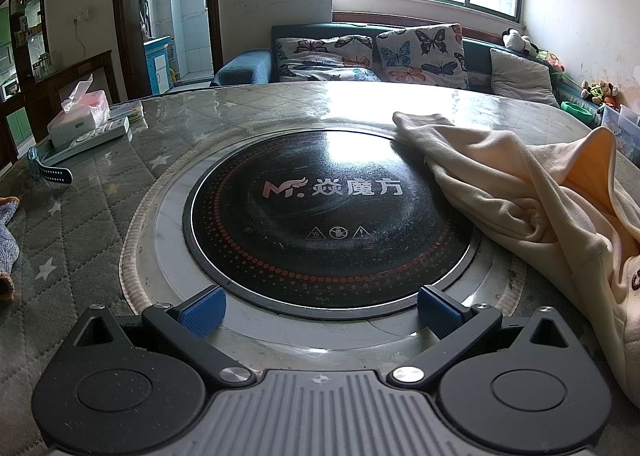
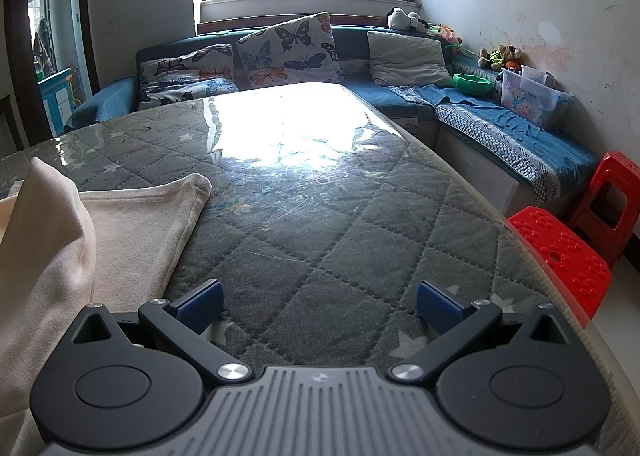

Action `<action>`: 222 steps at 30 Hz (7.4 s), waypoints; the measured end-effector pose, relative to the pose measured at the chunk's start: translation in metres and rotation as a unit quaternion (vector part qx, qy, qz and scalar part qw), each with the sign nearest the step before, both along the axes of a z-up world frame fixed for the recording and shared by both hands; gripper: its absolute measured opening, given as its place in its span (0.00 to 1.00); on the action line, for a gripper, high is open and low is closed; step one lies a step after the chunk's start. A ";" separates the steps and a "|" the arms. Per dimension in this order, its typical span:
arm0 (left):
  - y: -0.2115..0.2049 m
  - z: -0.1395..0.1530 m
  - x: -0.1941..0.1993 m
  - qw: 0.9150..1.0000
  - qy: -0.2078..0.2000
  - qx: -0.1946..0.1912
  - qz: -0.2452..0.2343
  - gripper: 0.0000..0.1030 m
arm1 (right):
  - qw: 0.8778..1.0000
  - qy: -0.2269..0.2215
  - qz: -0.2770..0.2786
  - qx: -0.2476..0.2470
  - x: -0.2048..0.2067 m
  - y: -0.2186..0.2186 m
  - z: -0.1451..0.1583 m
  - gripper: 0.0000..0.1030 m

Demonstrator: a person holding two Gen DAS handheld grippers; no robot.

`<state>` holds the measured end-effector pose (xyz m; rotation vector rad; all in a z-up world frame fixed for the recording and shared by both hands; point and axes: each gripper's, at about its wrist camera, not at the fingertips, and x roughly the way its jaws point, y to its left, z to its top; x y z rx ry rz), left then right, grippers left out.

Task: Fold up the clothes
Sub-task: 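Move both grippers toward the crumpled cream sweatshirt, then close the left gripper on the sweatshirt edge while the right gripper grasps another edge, then lift and spread the sweatshirt flat with both grippers, then open them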

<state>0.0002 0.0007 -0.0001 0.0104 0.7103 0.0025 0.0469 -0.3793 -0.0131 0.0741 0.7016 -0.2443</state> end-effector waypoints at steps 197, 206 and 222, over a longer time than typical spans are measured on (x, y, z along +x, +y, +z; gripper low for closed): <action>-0.149 0.017 -0.058 0.962 0.054 0.015 -0.266 0.40 | 0.992 -0.001 -0.116 -0.049 -0.103 -0.097 0.060 0.72; -0.144 0.026 -0.059 0.950 0.063 0.032 -0.305 0.44 | 1.000 -0.015 -0.002 -0.022 -0.076 -0.062 0.088 0.66; -0.181 0.019 -0.056 0.923 0.070 -0.046 -0.376 0.44 | 0.981 0.057 0.178 0.044 0.058 0.024 0.068 0.31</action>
